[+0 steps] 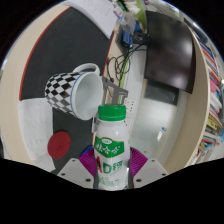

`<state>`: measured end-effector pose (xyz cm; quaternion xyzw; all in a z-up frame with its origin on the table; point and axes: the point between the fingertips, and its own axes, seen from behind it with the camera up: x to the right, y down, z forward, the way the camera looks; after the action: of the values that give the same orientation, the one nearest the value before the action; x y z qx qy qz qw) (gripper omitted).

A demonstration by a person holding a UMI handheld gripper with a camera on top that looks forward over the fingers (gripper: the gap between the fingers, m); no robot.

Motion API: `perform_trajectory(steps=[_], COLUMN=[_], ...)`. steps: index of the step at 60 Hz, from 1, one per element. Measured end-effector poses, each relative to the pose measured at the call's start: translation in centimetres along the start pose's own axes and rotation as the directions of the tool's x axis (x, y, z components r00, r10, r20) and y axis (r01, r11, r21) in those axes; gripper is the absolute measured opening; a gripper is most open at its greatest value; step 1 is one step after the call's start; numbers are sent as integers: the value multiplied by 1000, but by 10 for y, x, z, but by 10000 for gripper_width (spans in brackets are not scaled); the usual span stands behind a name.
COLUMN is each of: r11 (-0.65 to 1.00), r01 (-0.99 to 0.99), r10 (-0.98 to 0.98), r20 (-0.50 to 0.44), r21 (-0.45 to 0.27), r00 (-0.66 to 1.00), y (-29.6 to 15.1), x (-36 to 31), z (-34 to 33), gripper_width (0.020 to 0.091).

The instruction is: Pour water

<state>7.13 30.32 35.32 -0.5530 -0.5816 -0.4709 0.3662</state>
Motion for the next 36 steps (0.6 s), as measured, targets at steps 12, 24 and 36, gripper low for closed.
perform_trajectory(steps=[12, 24, 36], r11=[995, 998, 906], r01=[96, 46, -422], r10=[-95, -45, 420], r20=[18, 27, 73], r21=[-29, -39, 16], r00=[995, 999, 904], y=[40, 88, 141], x=[-17, -18, 9], z=[18, 26, 11], gripper_width=[395, 397, 396])
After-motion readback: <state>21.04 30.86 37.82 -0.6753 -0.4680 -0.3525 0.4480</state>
